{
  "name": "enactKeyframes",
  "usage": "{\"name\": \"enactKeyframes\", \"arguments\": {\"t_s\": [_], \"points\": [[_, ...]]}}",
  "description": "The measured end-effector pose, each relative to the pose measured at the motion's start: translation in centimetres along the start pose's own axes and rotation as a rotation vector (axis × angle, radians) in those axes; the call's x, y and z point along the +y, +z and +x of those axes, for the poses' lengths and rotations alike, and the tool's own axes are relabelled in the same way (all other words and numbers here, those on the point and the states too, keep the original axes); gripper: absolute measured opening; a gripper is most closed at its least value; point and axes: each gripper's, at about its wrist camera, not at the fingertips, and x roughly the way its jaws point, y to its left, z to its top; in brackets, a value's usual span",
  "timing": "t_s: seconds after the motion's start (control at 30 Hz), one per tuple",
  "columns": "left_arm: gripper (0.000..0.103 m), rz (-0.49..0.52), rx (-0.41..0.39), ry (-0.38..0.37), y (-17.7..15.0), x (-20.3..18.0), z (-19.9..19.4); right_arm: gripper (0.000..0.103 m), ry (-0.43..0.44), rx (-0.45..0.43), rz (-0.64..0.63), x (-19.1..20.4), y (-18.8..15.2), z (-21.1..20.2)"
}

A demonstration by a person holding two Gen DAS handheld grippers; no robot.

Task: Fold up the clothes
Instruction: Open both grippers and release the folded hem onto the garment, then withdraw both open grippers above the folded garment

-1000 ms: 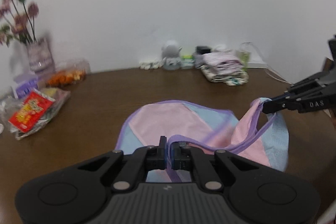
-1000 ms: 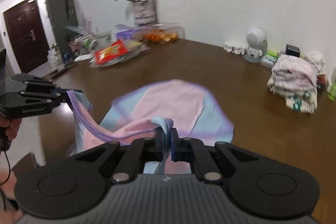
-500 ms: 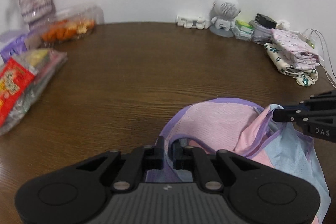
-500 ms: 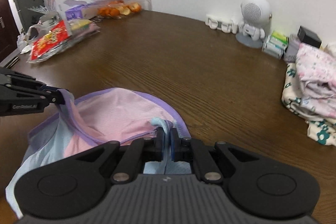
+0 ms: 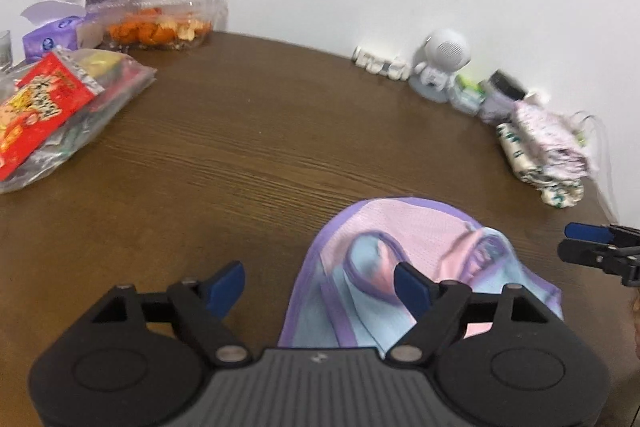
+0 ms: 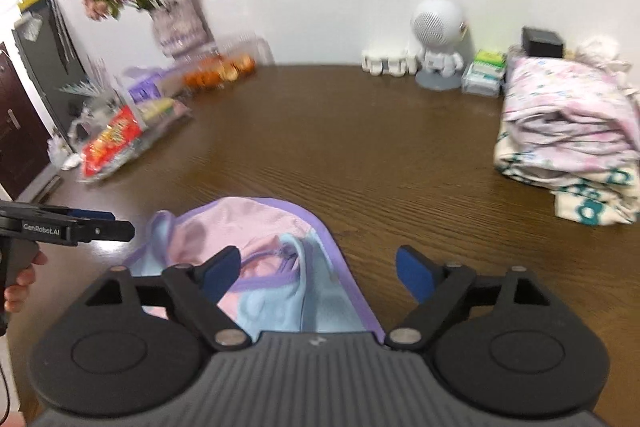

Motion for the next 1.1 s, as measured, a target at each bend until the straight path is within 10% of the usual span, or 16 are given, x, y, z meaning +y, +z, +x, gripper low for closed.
{"name": "enactKeyframes", "arguments": {"t_s": [0.3,0.47,0.63,1.1], "points": [[0.083,0.088,-0.072,-0.099,-7.5,-2.3,-6.9,0.092,-0.002,-0.060,-0.129,1.5,-7.4,-7.9],[0.075,0.181,-0.111,-0.117,-12.2,-4.5,-9.1,0.058,0.002,-0.028,-0.235,3.2,-11.6,-9.3],[0.030,0.293,-0.113,-0.097,-14.9,-6.7,-9.2,0.013,0.046,-0.005,-0.273,4.4,-13.2,-8.6],[0.019,0.434,-0.057,0.017,-16.7,-7.5,-6.3,0.012,0.008,0.029,-0.271,5.4,-13.9,-6.6]]}}
